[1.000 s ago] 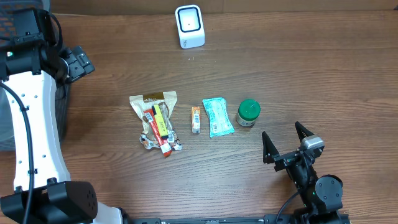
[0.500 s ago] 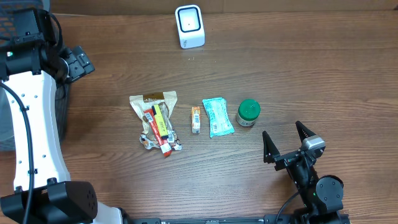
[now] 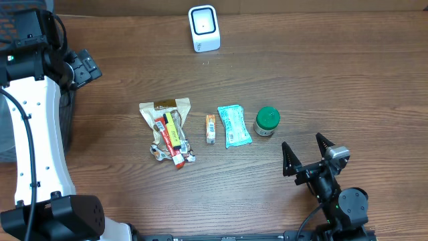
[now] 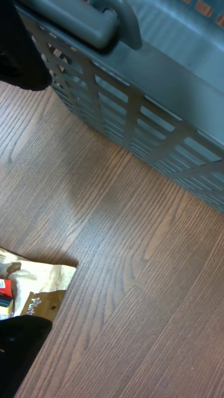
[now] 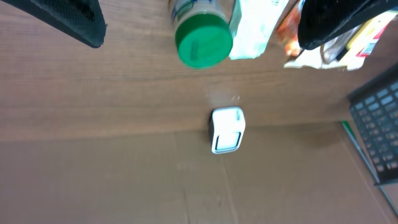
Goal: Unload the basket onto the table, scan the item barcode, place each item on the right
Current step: 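Move the right gripper over the green-lidded jar and grasp it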
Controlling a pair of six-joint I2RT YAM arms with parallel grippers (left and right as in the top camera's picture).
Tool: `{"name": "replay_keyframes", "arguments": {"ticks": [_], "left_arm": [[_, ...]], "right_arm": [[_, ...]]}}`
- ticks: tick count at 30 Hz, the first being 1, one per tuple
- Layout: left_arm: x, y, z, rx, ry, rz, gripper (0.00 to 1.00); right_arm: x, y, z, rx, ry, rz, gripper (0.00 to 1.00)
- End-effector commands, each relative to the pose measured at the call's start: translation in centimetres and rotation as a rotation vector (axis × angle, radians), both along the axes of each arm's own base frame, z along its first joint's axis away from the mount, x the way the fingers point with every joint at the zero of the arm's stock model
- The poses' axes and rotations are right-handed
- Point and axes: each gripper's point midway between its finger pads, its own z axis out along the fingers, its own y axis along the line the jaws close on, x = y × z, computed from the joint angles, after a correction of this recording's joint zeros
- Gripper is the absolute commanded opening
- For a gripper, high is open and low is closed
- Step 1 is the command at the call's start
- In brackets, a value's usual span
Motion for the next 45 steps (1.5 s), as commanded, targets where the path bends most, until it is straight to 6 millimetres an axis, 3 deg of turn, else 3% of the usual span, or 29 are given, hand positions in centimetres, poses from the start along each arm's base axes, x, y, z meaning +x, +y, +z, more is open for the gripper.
{"name": "replay_keyframes", "arguments": {"ticks": [1,11,18,22,25,30,31,33,35,36,38,39,40,41,42,43,45], "left_arm": [[-0.1,0.2,1.5,0.026,-0.035,-0.006,1.0],[-0.1,0.2,1.5,0.026,-0.034,-0.006,1.0],[-0.1,0.2,1.5,0.026,-0.035,-0.006,1.0],[-0.1,0.2,1.5,0.026,-0.034,-0.006,1.0],[-0.1,0.2,1.5,0.026,-0.035,-0.006,1.0],[-0.1,0.2,1.5,0.026,-0.034,-0.006,1.0],[-0.1,0.2,1.5,0.026,-0.034,-0.006,1.0],[-0.1,0.2,1.5,0.026,-0.035,-0.006,1.0],[-0.1,0.2,1.5,0.026,-0.034,-0.006,1.0],[-0.1,0.2,1.5,0.026,-0.035,-0.006,1.0],[-0.1,0.2,1.5,0.026,-0.034,-0.006,1.0],[-0.1,0.2,1.5,0.026,-0.035,-0.006,1.0],[-0.1,0.2,1.5,0.026,-0.035,-0.006,1.0],[-0.1,0.2,1.5,0.026,-0.035,-0.006,1.0],[-0.1,0.2,1.5,0.026,-0.035,-0.006,1.0],[-0.1,0.2,1.5,0.026,-0.035,-0.006,1.0],[-0.1,0.2,1.5,0.026,-0.035,-0.006,1.0]], "right_arm": [[-1.1,0.0,5.3,0.061,-0.084,0.01,1.0],[-3.2,-0.5,12.7,0.084,-0.073,0.008,1.0],[-1.6,0.5,17.4,0.084,0.127,0.035,1.0],[-0.1,1.5,17.9,0.062,0.292,0.07,1.0],[1.5,3.8,18.0,0.069,0.426,0.174,1.0],[3.3,7.7,15.3,0.121,0.585,0.381,1.0],[3.6,8.3,14.4,0.133,0.628,0.414,0.96],[4.2,9.0,13.2,0.148,0.683,0.446,0.63],[5.0,9.4,11.6,0.155,0.746,0.45,0.18],[5.5,9.4,10.6,0.156,0.781,0.443,0.12],[6.2,9.0,8.6,0.141,0.846,0.396,0.16],[6.3,8.8,8.1,0.135,0.861,0.38,0.23],[6.7,8.2,6.9,0.116,0.895,0.334,0.5],[7.0,7.8,6.2,0.101,0.912,0.302,0.58],[7.6,6.9,5.1,0.085,0.939,0.231,0.8],[8.3,5.8,4.1,0.083,0.966,0.139,0.94],[9.2,4.6,2.7,0.081,1.0,0.036,0.97]]}}
